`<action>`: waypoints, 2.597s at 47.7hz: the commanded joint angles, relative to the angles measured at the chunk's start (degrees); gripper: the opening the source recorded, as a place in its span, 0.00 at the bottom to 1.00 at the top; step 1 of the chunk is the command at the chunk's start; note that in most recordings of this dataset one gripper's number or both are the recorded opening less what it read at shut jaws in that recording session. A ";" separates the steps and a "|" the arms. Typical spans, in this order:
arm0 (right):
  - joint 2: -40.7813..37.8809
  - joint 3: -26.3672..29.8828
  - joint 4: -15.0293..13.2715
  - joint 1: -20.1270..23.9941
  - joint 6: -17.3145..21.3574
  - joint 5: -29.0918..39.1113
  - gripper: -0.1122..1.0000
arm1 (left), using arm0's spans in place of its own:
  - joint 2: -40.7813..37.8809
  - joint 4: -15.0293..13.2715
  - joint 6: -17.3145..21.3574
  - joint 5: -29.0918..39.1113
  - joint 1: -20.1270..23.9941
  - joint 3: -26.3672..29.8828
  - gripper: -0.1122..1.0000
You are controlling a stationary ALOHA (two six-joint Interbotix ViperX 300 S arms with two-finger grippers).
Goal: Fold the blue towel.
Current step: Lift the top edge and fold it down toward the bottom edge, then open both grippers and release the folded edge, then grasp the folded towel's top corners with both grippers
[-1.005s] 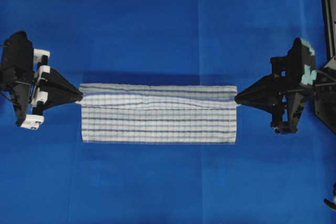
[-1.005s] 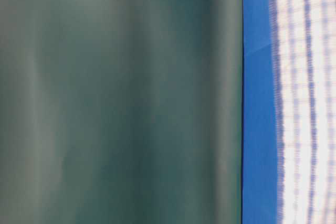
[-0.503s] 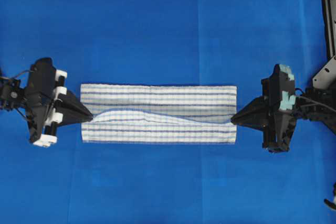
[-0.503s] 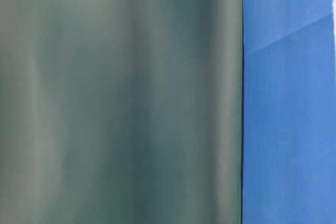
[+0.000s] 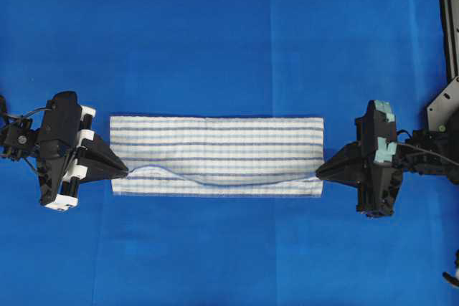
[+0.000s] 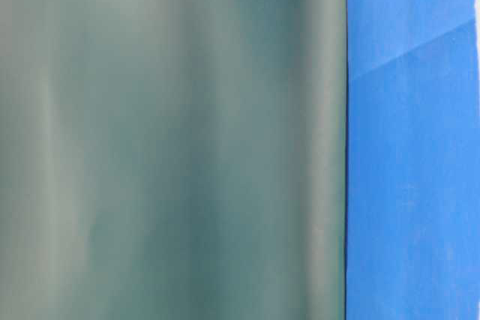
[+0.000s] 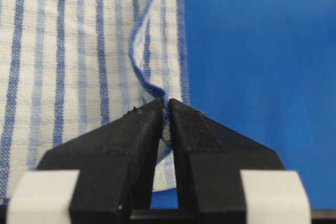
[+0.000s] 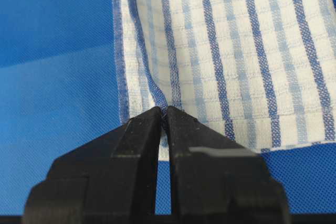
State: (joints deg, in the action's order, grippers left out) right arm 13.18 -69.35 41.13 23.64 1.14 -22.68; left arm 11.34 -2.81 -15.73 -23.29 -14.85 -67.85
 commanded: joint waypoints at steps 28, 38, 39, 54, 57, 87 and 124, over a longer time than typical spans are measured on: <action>9.58 0.88 0.18 -2.72 -10.55 -0.53 0.93 | 11.60 0.35 1.14 13.10 4.39 1.67 0.84; 12.74 -0.53 0.18 -13.18 -16.44 2.81 0.93 | 13.71 0.35 7.03 14.41 12.66 1.23 0.84; 12.66 -0.44 0.18 -14.15 -16.87 3.34 0.93 | 13.62 0.35 7.65 14.50 13.36 1.32 0.84; 6.59 -0.18 0.18 -20.74 -18.90 5.63 0.93 | 6.86 0.35 12.04 13.45 20.13 1.41 0.84; 4.04 0.09 0.18 -20.83 -18.90 5.10 0.93 | 4.57 0.35 12.04 12.48 20.30 1.49 0.84; -6.94 1.58 3.16 -19.60 -18.54 2.81 0.93 | -6.24 -0.09 11.25 8.09 20.21 2.02 0.74; -3.87 1.85 3.16 -18.28 -18.98 3.52 0.34 | -4.48 -0.09 8.26 15.91 17.40 4.57 0.14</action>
State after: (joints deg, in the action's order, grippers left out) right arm 7.38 -67.85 44.30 5.19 -17.93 -18.90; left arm 5.19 -2.81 -7.56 -8.00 2.81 -64.42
